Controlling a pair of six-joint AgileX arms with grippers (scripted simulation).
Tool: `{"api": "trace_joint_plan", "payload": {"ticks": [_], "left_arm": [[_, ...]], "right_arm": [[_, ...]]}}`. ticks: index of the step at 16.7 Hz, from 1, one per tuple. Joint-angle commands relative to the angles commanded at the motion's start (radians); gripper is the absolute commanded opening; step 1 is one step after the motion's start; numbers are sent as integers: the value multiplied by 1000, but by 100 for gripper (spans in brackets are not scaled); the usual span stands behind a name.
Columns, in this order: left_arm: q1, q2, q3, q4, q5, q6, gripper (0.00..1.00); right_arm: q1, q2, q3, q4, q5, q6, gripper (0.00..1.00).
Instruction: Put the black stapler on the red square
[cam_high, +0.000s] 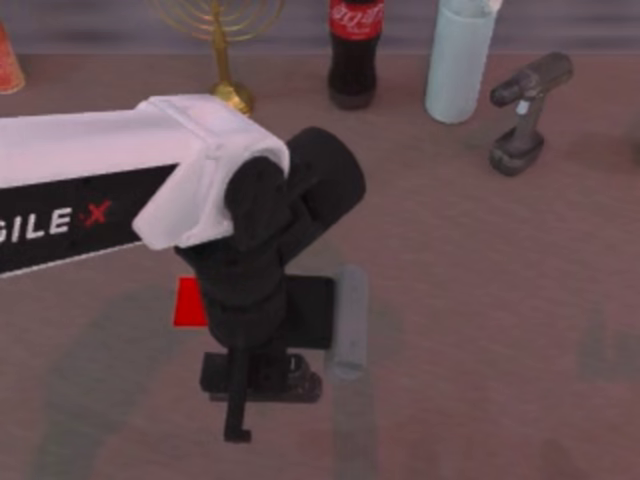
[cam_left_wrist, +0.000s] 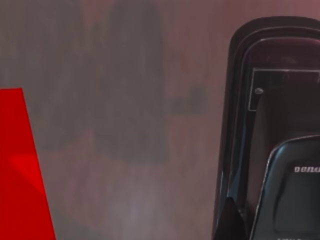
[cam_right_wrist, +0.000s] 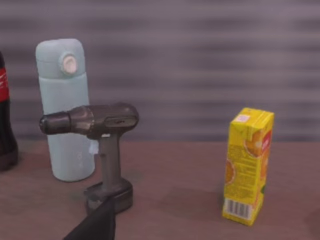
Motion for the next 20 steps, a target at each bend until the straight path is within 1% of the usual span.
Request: {"api": "trace_joint_plan", "payload": {"ticks": [2, 5, 11, 14, 16, 20], "left_arm": [[-4, 6, 0, 2, -1, 3, 0], [33, 53, 71, -38, -16, 32, 0], [184, 223, 414, -188, -78, 143, 0], [249, 282, 528, -242, -103, 184, 0], [266, 294, 551, -253, -108, 193, 0], [262, 289, 546, -246, -108, 194, 0]], "right_arm": [[0, 0, 0, 0, 0, 0, 100], [0, 0, 0, 0, 0, 0, 100], [0, 0, 0, 0, 0, 0, 100], [0, 0, 0, 0, 0, 0, 100], [0, 0, 0, 0, 0, 0, 100], [0, 0, 0, 0, 0, 0, 100]]}}
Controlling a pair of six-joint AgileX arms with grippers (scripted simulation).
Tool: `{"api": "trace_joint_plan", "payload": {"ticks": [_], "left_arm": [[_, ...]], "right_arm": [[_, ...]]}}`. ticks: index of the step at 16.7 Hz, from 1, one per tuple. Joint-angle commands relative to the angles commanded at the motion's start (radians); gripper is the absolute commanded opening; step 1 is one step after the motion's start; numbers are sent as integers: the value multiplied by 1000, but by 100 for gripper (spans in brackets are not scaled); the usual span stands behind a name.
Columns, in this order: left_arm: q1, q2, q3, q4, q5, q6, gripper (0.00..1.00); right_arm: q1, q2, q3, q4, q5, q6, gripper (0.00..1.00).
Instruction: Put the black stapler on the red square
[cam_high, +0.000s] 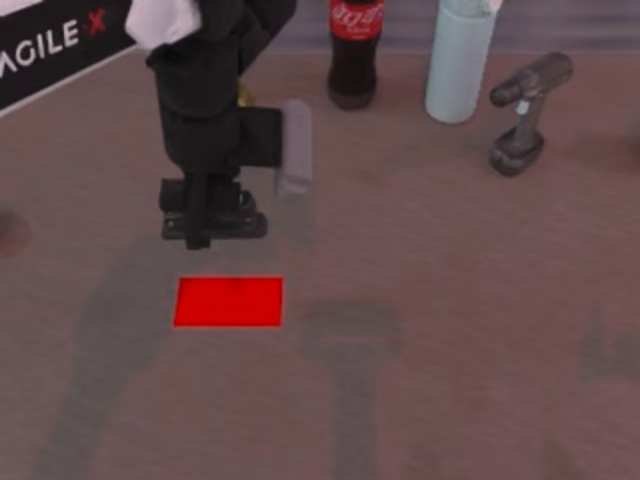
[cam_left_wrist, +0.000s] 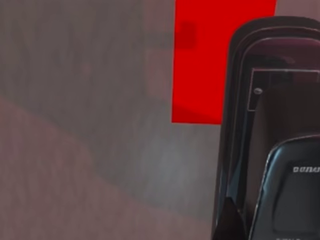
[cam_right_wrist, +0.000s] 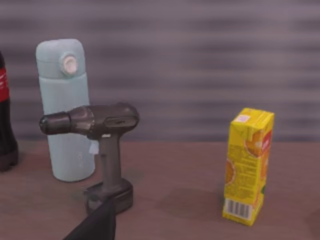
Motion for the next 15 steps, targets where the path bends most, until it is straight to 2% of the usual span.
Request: {"api": "trace_joint_plan", "payload": {"ticks": [3, 9, 15], "left_arm": [[8, 16, -52, 70, 0, 1, 0], [23, 85, -233, 319, 0, 19, 0], [26, 96, -260, 352, 0, 22, 0]], "right_arm": [[0, 0, 0, 0, 0, 0, 100], [0, 0, 0, 0, 0, 0, 100], [0, 0, 0, 0, 0, 0, 100]]}}
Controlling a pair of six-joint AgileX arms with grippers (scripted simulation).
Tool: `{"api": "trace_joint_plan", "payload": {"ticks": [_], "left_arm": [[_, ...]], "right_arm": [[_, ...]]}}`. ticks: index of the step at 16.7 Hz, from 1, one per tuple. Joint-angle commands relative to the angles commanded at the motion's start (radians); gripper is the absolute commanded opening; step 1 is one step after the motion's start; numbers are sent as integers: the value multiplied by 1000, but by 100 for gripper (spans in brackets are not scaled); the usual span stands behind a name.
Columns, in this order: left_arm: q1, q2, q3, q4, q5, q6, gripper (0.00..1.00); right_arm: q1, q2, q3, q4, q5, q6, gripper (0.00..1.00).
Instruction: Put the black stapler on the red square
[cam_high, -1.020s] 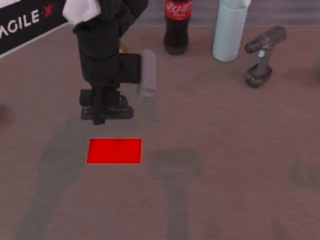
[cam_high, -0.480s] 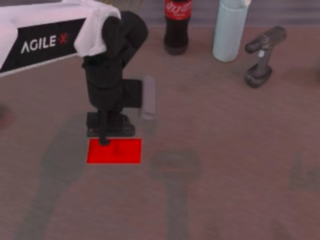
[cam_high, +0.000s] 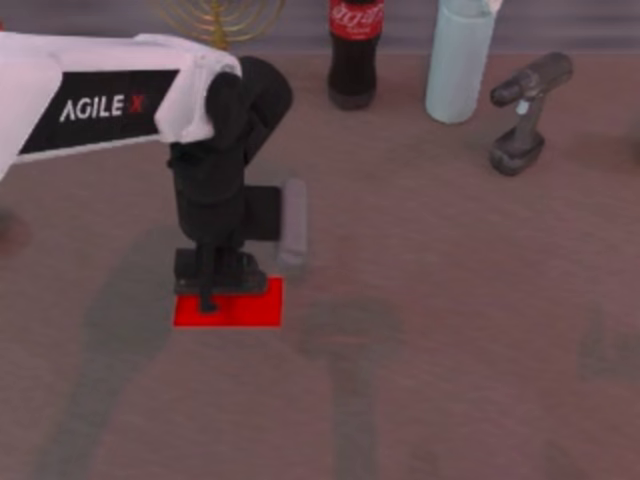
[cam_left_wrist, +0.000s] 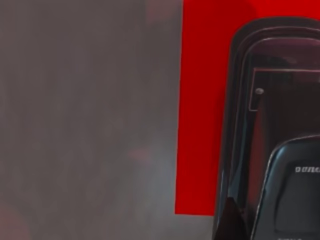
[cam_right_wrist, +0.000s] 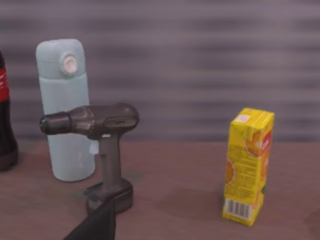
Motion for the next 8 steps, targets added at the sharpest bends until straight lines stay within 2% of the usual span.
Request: {"api": "trace_joint_plan", "payload": {"ticks": [8], "left_arm": [[0, 0, 0, 0, 0, 0, 60]], "right_arm": [[0, 0, 0, 0, 0, 0, 100]]}}
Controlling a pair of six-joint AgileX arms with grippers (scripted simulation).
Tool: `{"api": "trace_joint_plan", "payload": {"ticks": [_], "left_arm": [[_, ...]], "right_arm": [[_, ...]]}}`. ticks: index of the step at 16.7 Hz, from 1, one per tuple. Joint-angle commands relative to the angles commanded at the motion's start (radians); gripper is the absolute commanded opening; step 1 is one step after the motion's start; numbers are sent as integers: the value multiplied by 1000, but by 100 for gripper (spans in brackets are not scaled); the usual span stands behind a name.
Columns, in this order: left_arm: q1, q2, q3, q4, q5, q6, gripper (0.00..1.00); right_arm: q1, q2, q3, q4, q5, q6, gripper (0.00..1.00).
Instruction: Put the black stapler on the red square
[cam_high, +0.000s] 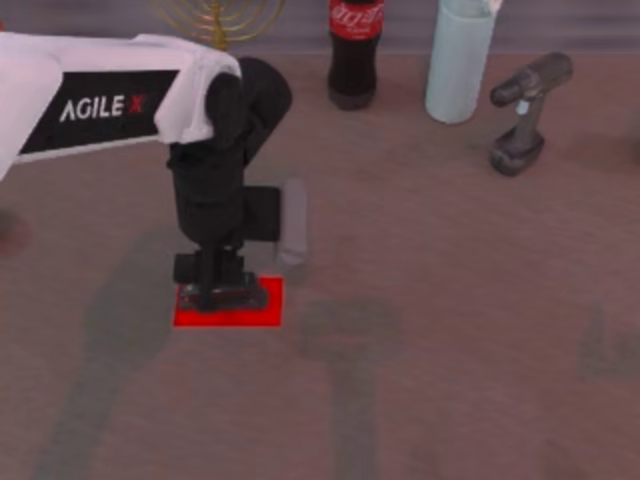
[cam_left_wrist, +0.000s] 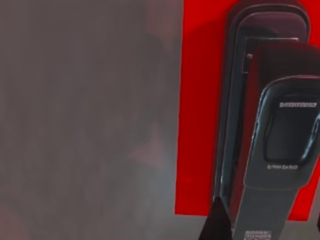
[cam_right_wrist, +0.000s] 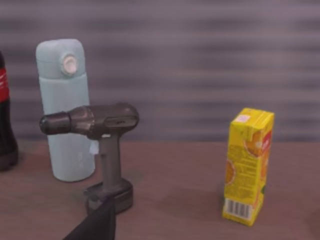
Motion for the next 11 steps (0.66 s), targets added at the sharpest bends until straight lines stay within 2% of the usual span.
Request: {"api": "trace_joint_plan", "payload": {"ticks": [5, 11], "left_arm": [[0, 0, 0, 0, 0, 0, 98], [0, 0, 0, 0, 0, 0, 100]], "right_arm": [[0, 0, 0, 0, 0, 0, 100], [0, 0, 0, 0, 0, 0, 100]]}}
